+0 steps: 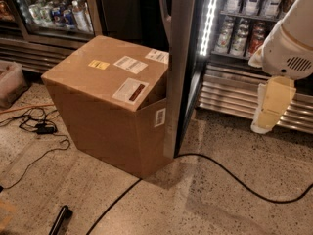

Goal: Close left fridge door

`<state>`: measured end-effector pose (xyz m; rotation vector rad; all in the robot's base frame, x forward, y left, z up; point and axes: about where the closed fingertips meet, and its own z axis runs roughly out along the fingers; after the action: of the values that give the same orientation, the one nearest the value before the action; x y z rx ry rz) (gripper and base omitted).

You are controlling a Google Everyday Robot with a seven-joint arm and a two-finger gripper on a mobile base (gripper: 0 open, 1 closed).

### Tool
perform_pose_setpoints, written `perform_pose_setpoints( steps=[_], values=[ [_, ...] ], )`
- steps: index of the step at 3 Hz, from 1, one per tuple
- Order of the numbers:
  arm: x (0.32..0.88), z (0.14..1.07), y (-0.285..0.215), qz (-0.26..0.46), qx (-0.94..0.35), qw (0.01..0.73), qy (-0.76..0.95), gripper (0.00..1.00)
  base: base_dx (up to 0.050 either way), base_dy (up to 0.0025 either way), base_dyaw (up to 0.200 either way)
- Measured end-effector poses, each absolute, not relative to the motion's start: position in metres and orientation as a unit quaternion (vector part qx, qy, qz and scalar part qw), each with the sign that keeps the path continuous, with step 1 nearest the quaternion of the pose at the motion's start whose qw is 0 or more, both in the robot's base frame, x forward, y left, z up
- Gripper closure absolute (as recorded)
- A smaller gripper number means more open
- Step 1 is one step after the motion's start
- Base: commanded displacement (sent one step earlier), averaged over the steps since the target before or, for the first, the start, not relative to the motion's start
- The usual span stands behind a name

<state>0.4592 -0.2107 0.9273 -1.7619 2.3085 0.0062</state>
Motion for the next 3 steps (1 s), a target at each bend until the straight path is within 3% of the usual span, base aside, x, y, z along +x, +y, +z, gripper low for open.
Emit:
perform_pose_setpoints(
  steps=[1,2,3],
  values=[
    [0.4682,0.8952,-0.2079,0.026,-0.606,0.090,0.790,0.00,0.000,0.00000,0.000],
    [0.4682,0.8952,-0.2079,0.026,-0.606,0.090,0.790,0.00,0.000,0.00000,0.194],
    [0.4681,0.8952,-0.2079,0.026,-0.606,0.090,0.790,0.00,0.000,0.00000,0.000]
  ],
)
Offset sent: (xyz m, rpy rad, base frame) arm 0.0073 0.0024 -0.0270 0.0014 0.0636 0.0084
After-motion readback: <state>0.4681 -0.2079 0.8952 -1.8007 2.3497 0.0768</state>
